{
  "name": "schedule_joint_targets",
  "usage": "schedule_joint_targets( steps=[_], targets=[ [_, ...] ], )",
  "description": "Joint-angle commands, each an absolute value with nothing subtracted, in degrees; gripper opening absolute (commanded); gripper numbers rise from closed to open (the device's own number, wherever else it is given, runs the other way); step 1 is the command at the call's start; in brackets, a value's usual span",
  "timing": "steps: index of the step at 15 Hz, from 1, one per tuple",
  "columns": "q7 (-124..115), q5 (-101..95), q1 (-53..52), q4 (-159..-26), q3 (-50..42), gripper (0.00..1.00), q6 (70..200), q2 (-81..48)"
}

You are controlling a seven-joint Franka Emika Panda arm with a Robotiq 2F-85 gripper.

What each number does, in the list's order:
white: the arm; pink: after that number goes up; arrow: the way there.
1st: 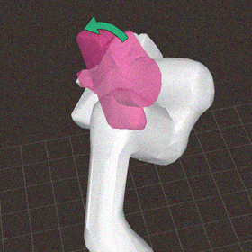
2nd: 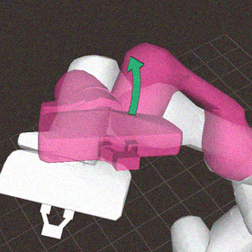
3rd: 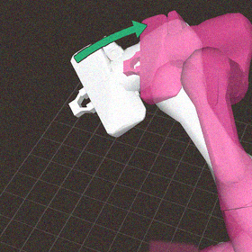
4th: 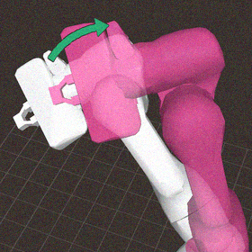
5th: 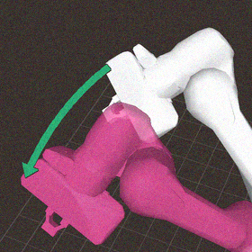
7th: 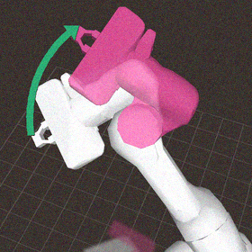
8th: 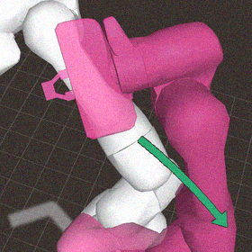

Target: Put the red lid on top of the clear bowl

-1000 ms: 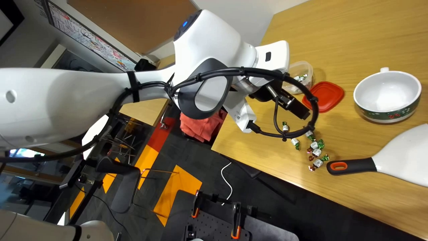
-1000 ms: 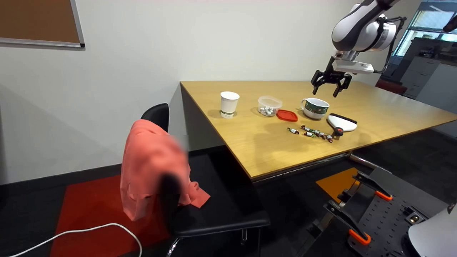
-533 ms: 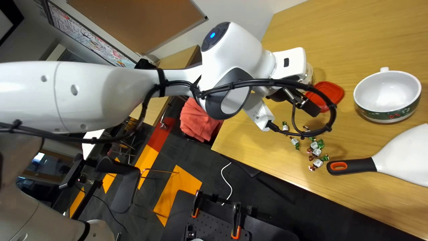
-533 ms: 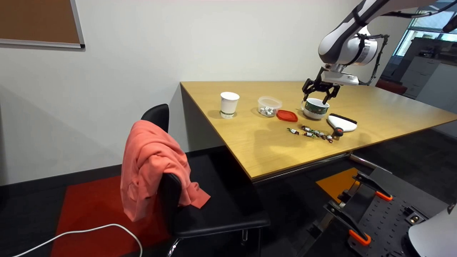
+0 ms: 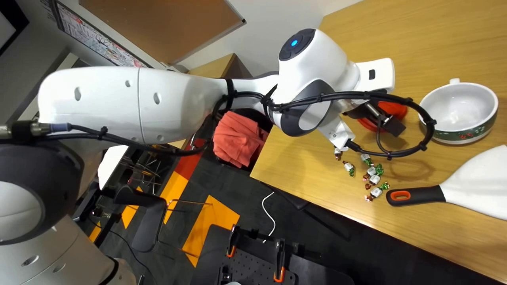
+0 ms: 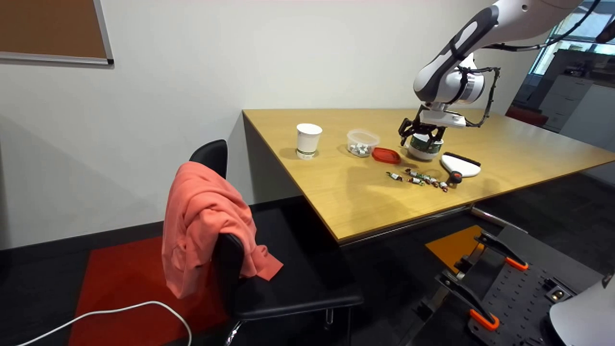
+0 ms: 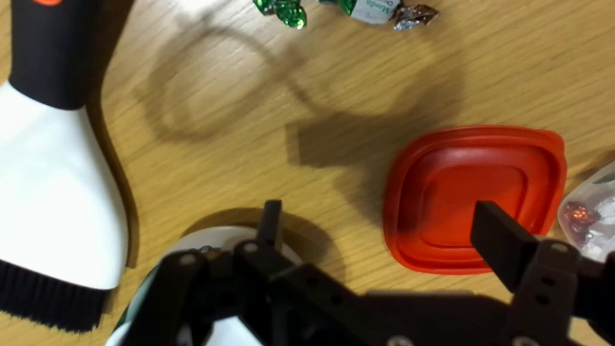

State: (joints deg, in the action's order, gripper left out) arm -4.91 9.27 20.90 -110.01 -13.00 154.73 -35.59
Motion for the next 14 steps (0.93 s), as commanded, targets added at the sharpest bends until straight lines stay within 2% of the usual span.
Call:
schedule_joint_targets(
  steps=[1,9,11,12,14],
  targets=[
    [-4.94,9.24,20.88,-110.04,-13.05,1.00,154.63,-35.58],
    [-9.67,10.16,20.16,-106.33,-13.89,1.00,158.29,-39.71],
    [-9.67,10.80,21.00,-104.81,-12.97,0.88,157.91,-40.85],
    [-9.80,11.02,21.20,-103.95,-12.77,0.87,157.48,-41.47],
    [-9.77,11.54,21.56,-102.45,-12.39,0.77,156.69,-42.50]
  ],
)
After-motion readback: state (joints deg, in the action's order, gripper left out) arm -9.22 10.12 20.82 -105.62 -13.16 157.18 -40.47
